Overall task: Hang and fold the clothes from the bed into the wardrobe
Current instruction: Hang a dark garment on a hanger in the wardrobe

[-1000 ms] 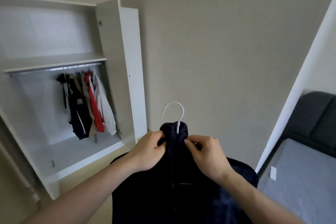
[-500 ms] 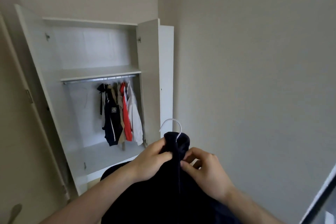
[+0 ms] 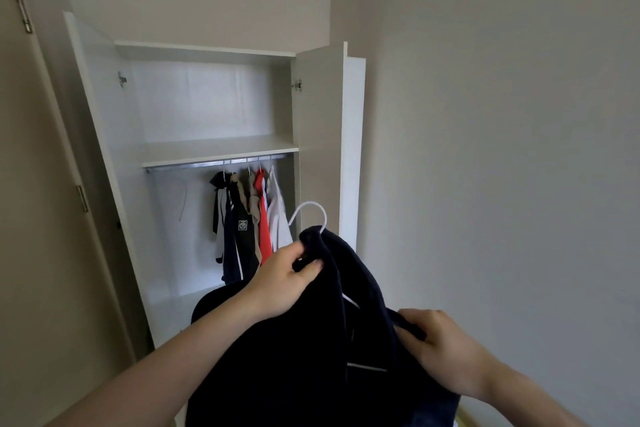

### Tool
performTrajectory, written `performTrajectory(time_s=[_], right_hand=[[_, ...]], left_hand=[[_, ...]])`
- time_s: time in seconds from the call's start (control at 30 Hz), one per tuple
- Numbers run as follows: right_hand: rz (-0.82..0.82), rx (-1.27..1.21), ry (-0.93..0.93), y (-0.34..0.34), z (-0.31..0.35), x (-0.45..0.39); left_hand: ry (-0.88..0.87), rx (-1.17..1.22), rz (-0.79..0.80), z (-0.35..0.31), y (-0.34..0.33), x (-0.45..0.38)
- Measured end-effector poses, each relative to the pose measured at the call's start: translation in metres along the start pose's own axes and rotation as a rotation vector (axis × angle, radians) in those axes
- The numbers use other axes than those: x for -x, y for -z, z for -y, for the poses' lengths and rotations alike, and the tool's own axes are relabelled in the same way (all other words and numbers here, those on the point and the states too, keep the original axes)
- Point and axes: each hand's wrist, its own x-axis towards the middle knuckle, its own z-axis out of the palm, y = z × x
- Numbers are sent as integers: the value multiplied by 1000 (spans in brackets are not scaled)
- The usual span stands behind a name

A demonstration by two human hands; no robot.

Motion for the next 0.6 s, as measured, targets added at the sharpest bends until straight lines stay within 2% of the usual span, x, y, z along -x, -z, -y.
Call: performTrajectory(time_s=[0.13, 0.27, 0.33, 0.47, 0.6], right_hand=[[-42, 6, 24, -28, 26, -47], [-66, 46, 5, -47, 34, -92], [-75, 79, 5, -57, 34, -116], [-47, 95, 38, -77, 39, -168], [35, -96, -22, -86, 38, -223]], left_hand=[[121, -22, -31, 21, 14, -30], [309, 77, 109, 36, 27, -54], [338, 1, 111, 47, 30, -70], [462, -313, -59, 80, 32, -109], [439, -356, -47, 123, 51, -152]])
